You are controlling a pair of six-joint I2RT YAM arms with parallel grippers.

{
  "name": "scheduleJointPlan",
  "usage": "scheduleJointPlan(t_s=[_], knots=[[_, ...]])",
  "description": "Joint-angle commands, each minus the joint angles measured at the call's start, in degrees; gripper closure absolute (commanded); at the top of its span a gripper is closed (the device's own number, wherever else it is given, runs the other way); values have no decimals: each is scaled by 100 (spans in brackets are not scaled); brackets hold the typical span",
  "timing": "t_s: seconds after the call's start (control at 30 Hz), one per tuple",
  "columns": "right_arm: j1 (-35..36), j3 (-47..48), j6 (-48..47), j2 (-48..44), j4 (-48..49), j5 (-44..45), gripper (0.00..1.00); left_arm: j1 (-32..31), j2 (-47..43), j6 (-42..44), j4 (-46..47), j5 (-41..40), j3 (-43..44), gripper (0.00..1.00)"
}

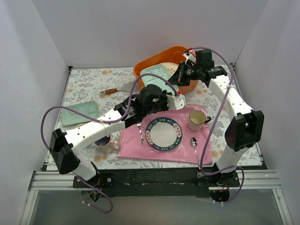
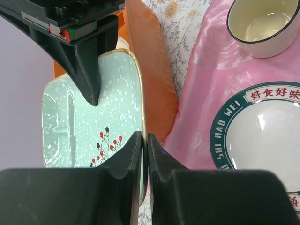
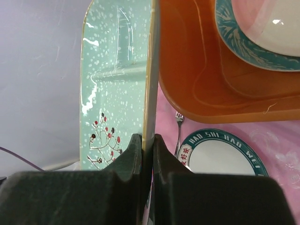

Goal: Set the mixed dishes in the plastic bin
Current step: Pick up the plate at the center of the board.

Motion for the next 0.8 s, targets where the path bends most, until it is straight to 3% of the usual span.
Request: scheduleJointPlan(t_s=[0.0, 0.03, 0.07, 0.17, 0.23, 0.27, 0.43, 0.53, 0.77], knots=[[-134, 10, -399, -313, 691, -354, 99, 93, -540, -194, 721, -409, 147, 93], [-161, 62, -381, -296, 718, -354, 99, 101, -558, -292, 756, -419, 129, 75], [-231, 115, -373, -235, 771, -354, 99, 93, -567, -406, 774, -427, 129, 68], [-345, 352, -373, -77, 868, -328, 99, 93, -611, -977, 818, -498, 138, 22], [-389, 467, -381, 12, 964, -267, 99, 102, -654, -1389, 827, -524, 156, 15], [-424, 580, -381, 108, 1008, -214, 99, 102, -663, -1540, 853, -542, 164, 6], [-486, 897, -390, 460, 1298, 76, 99, 163, -673, -2453, 924, -971, 260, 2], [-495, 1222, -522, 785, 1369, 269, 99, 425, -567, -3402, 407, -1192, 550, 2], [-495, 1803, -882, 1444, 1509, 718, 99, 1585, -891, -5616, -262, -429, 648, 2]])
